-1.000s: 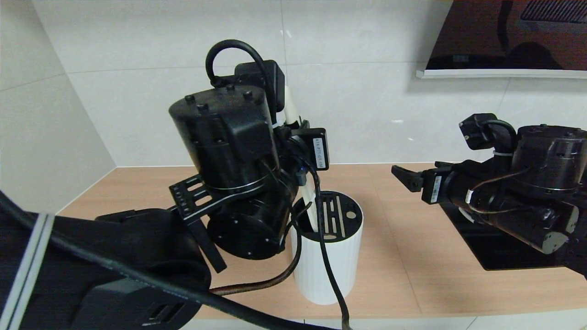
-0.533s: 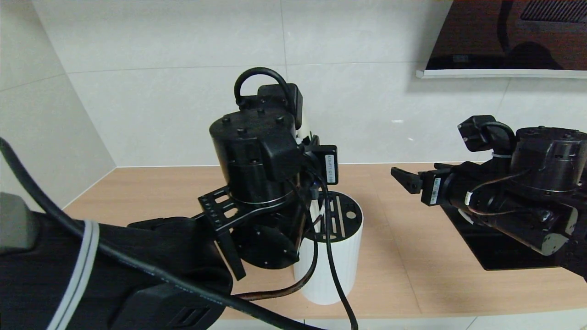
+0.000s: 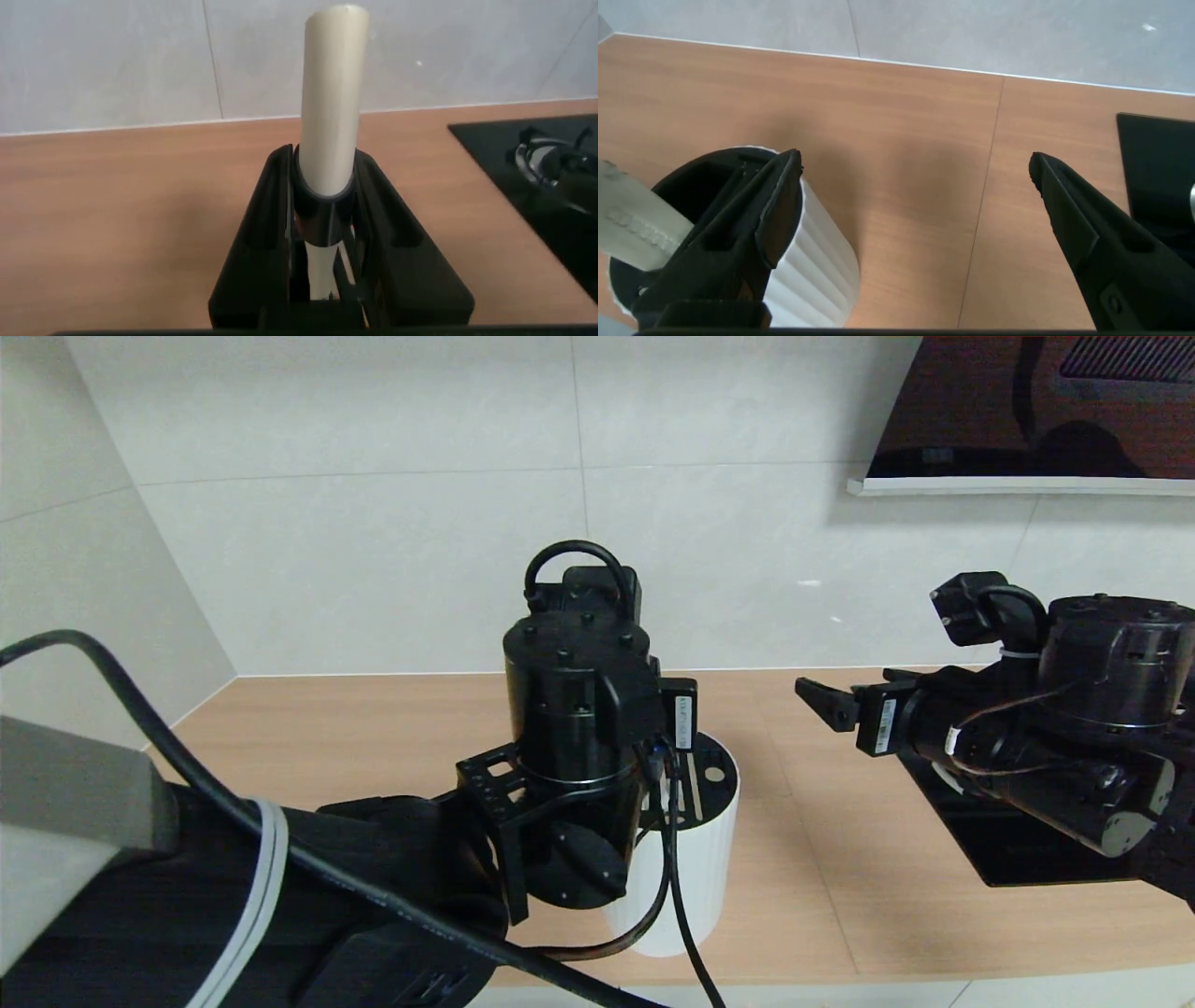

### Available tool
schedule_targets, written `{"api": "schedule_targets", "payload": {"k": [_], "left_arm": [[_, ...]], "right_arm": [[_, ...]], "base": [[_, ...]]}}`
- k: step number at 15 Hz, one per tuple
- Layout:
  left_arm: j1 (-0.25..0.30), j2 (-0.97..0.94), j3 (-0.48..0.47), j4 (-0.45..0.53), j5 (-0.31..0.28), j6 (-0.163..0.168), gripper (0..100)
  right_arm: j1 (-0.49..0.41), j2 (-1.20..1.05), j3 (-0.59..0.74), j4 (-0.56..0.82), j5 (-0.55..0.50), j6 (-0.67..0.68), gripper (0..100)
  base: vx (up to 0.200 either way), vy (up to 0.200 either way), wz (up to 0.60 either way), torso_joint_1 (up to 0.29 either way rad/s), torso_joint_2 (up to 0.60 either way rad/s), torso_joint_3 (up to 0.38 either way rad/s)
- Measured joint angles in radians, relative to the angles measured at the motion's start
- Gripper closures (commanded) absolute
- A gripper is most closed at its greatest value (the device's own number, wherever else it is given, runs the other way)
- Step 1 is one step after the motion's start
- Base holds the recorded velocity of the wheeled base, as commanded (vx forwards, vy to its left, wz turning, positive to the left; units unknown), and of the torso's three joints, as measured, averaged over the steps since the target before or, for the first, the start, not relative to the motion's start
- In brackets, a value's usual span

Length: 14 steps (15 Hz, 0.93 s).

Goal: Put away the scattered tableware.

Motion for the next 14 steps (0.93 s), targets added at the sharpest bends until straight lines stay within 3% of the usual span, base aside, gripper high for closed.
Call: {"api": "schedule_targets", "payload": {"k": [12, 13, 14], "left_arm": [[-0.019, 0.045, 0.051, 0.057, -0.003, -0.007, 100], [-0.019, 0.045, 0.051, 0.057, -0.003, -0.007, 0], [-0.019, 0.046, 0.051, 0.055, -0.003, -0.007, 0]], "right_arm": [[0.002, 0.004, 0.005, 0.000, 0.000, -0.001, 0], [0.002, 0.004, 0.005, 0.000, 0.000, -0.001, 0], [0.002, 0.004, 0.005, 0.000, 0.000, -0.001, 0]], "base": [[0.000, 0.000, 0.00, 0.000, 0.00, 0.000], [0.000, 0.000, 0.00, 0.000, 0.00, 0.000], [0.000, 0.000, 0.00, 0.000, 0.00, 0.000]]}}
